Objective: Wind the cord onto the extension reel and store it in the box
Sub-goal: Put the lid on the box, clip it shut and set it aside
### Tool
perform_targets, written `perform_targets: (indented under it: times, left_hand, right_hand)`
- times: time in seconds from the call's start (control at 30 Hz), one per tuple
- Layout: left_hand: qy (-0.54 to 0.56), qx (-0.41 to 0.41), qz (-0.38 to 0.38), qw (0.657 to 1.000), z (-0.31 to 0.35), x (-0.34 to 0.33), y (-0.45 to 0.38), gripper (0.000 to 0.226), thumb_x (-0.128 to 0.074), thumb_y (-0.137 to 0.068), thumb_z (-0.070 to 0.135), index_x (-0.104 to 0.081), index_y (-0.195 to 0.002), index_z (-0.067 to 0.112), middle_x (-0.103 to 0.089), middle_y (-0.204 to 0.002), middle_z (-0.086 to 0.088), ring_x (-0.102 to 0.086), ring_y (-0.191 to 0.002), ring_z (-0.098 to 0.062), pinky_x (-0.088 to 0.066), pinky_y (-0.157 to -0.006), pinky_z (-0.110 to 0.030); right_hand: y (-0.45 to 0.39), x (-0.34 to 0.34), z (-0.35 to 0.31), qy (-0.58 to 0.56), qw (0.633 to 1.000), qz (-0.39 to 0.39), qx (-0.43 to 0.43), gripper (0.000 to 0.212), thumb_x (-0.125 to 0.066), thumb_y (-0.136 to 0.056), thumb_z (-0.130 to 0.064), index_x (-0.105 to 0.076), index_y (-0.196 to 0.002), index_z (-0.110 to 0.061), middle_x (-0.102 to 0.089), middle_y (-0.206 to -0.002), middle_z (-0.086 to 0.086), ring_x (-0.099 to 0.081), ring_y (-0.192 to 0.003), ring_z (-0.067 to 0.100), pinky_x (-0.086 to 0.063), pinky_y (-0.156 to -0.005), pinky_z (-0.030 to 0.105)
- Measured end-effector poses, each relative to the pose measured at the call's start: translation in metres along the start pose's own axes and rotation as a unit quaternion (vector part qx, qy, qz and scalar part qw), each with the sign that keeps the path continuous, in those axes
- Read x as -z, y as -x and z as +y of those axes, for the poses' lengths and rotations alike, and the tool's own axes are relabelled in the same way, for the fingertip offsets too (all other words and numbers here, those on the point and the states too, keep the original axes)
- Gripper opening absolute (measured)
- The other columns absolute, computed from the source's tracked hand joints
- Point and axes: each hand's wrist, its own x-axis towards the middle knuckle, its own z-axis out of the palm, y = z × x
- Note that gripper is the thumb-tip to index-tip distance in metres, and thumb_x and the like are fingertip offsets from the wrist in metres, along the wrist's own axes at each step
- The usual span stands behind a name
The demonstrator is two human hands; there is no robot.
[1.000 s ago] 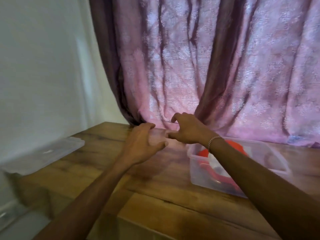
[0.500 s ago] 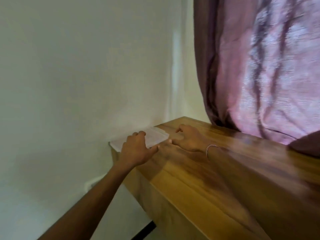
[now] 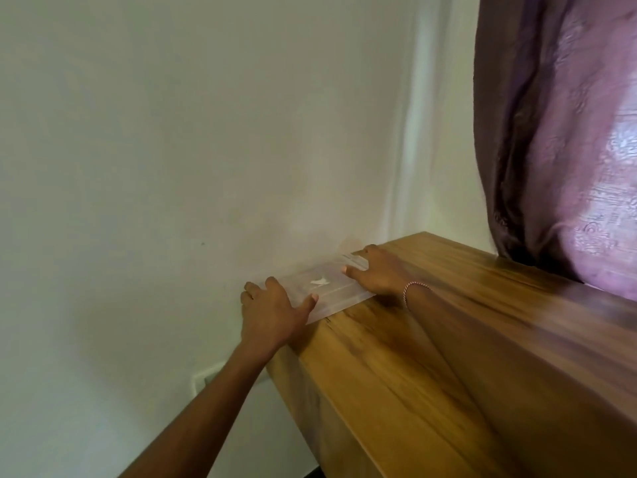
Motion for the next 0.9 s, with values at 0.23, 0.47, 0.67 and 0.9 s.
perform_targets:
  times: [0.23, 0.47, 0.67, 0.9]
  left_hand:
    - [0.093, 0.013, 0.048, 0.994, 0.007, -0.006, -0.003, 0.08, -0.069, -0.08, 0.056, -0.04, -0.136, 0.006, -0.041, -0.139, -0.022, -0.04, -0.129, -0.037, -0.043, -0.101, -0.044]
    - [0.204, -0.041, 0.131, 0.969, 0.024, 0.009, 0.008, 0.087, -0.077, -0.08, 0.037, -0.029, -0.147, 0.006, -0.034, -0.15, -0.019, -0.039, -0.134, -0.039, -0.037, -0.11, -0.053]
    - [0.313, -0.042, 0.088, 0.945, 0.07, 0.028, 0.043, 0.074, -0.068, -0.084, 0.05, -0.042, -0.141, 0.011, -0.053, -0.14, -0.011, -0.055, -0.122, -0.033, -0.048, -0.097, -0.046]
    - [0.636, 0.001, -0.124, 0.762, 0.146, 0.051, 0.101, 0.062, -0.036, -0.098, 0.058, -0.062, -0.113, 0.004, -0.072, -0.104, -0.016, -0.071, -0.079, -0.021, -0.059, -0.068, -0.03]
  right_hand:
    - [-0.015, -0.005, 0.008, -0.026, 0.999, -0.009, -0.023, 0.074, -0.067, -0.081, -0.058, -0.048, -0.137, -0.014, -0.055, -0.139, 0.006, -0.055, -0.118, 0.026, -0.048, -0.094, 0.035]
    - [0.029, 0.043, 0.009, -0.13, 0.983, 0.101, -0.076, 0.072, -0.067, -0.087, -0.046, -0.043, -0.141, -0.005, -0.049, -0.144, 0.01, -0.048, -0.129, 0.027, -0.04, -0.098, 0.03]
    - [0.101, 0.117, 0.007, -0.271, 0.914, 0.261, -0.155, 0.066, -0.042, -0.086, -0.073, -0.064, -0.079, -0.011, -0.067, -0.092, 0.006, -0.064, -0.092, 0.028, -0.05, -0.073, 0.035]
    - [0.205, 0.197, 0.031, -0.54, 0.772, 0.263, -0.206, 0.09, -0.022, -0.083, -0.082, -0.066, -0.111, -0.009, -0.072, -0.101, 0.011, -0.067, -0.092, 0.028, -0.053, -0.089, 0.04]
